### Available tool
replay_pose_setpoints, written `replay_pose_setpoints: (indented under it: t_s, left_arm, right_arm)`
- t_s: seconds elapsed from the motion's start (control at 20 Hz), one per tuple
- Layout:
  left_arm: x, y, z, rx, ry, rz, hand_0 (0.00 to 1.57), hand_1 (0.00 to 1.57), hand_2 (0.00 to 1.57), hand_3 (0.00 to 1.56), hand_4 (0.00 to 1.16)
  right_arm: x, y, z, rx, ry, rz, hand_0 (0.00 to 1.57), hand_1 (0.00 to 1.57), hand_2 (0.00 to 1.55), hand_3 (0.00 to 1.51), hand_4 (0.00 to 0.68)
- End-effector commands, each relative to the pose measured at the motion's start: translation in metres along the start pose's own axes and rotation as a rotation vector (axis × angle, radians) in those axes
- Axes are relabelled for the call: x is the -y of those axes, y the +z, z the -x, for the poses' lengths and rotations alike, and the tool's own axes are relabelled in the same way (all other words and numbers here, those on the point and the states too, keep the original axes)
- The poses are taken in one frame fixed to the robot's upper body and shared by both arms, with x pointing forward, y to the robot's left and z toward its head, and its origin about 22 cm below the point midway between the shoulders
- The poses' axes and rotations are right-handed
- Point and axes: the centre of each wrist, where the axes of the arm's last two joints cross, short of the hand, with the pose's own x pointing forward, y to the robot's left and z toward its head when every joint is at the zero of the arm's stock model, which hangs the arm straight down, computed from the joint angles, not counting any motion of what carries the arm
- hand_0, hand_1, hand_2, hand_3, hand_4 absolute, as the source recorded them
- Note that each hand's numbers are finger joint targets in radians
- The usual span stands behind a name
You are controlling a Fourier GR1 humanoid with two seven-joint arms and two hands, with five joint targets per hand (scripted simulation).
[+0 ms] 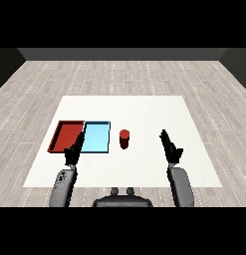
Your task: Pick the red can and put it in the red box
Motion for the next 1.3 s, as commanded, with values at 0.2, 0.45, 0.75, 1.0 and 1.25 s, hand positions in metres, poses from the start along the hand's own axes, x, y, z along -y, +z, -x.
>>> replay_pose_setpoints:
  t_s: [0.2, 0.45, 0.75, 1.0, 1.25]
  left_arm:
    - [-0.002, -0.003, -0.003, 0.049, 0.025, 0.003, 0.00, 0.00, 0.00, 0.00, 0.00]
    - [-0.003, -0.002, -0.022, 0.494, 0.109, -0.031, 0.00, 0.00, 0.00, 0.00, 0.00]
    - [0.003, -0.004, 0.010, 0.520, 0.148, -0.024, 0.00, 0.00, 0.00, 0.00, 0.00]
    - [0.002, 0.001, 0.000, 0.510, 0.145, -0.019, 0.00, 0.00, 0.00, 0.00, 0.00]
    - [-0.002, -0.006, -0.005, 0.517, 0.165, -0.016, 0.00, 0.00, 0.00, 0.00, 0.00]
  right_arm:
    - [0.003, 0.007, -0.002, -0.017, -0.006, 0.047, 0.00, 0.00, 0.00, 0.00, 0.000]
    - [0.004, 0.001, -0.015, 0.289, -0.070, -0.018, 0.00, 0.00, 0.00, 0.00, 0.000]
    - [0.006, 0.003, -0.008, 0.298, -0.089, -0.037, 0.00, 0.00, 0.00, 0.00, 0.000]
    - [0.005, 0.007, 0.002, 0.298, -0.092, -0.028, 0.00, 0.00, 0.00, 0.00, 0.000]
    - [0.003, 0.011, 0.013, 0.302, -0.132, -0.019, 0.00, 0.00, 0.00, 0.00, 0.000]
